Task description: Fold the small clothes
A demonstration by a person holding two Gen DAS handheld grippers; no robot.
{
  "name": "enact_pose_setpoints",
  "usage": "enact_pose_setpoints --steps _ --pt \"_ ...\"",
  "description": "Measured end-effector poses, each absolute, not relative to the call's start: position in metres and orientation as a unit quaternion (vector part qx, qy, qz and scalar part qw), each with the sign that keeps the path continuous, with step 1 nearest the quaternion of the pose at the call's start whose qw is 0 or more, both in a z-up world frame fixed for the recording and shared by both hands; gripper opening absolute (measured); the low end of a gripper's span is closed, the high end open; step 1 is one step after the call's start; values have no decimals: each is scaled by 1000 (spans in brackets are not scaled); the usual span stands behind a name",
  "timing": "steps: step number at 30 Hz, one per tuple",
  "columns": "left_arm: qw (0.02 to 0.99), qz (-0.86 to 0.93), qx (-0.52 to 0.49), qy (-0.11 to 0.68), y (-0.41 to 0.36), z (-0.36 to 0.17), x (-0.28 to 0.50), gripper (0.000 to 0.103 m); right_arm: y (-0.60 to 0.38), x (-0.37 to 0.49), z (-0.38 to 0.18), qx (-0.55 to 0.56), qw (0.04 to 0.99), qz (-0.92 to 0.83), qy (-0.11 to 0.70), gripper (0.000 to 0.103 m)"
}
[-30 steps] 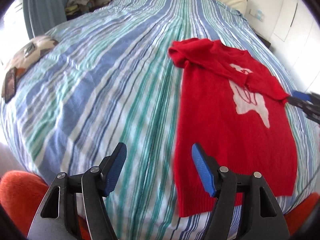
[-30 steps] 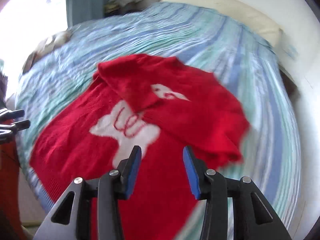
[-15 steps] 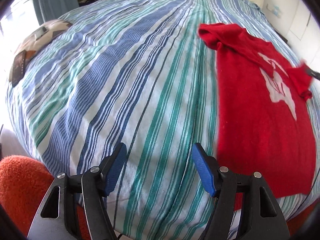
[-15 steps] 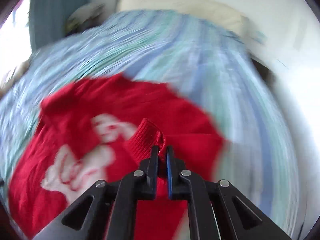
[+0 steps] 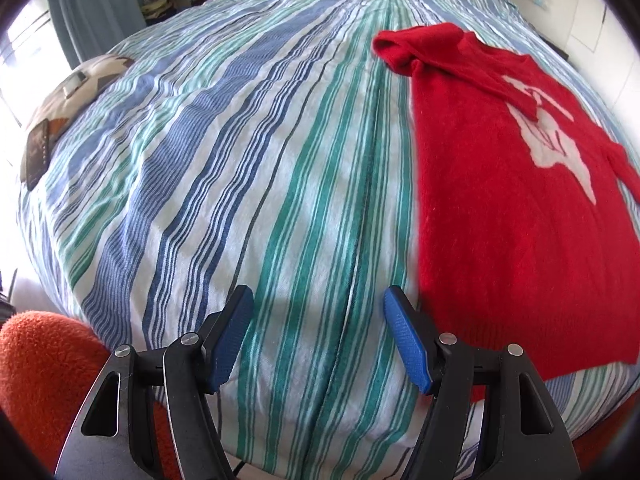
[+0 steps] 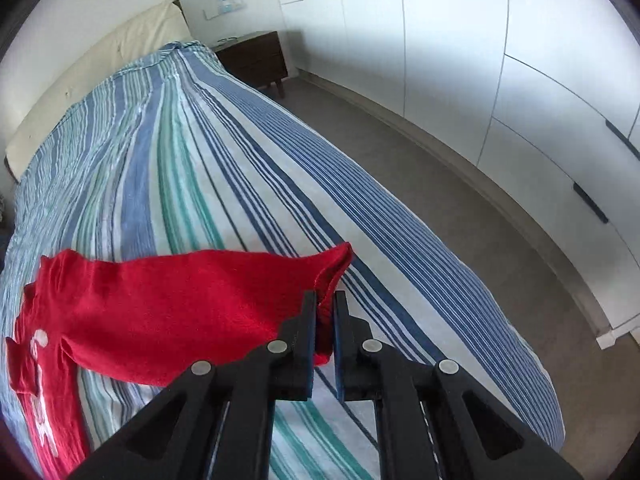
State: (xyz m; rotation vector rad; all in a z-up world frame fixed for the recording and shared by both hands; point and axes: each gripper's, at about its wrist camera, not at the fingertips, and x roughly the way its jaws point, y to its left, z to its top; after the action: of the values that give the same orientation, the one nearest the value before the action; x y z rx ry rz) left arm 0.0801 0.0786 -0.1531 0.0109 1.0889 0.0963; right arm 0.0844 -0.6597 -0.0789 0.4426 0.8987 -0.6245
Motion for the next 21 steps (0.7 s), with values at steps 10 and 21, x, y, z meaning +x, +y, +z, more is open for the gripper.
enact_pose_setpoints --steps 10,21 --pt "849 65 -4 525 88 -157 79 70 -663 82 -110 165 802 -336 465 5" --pt "847 65 5 527 86 -160 79 70 -680 65 -106 230 823 -282 436 8"
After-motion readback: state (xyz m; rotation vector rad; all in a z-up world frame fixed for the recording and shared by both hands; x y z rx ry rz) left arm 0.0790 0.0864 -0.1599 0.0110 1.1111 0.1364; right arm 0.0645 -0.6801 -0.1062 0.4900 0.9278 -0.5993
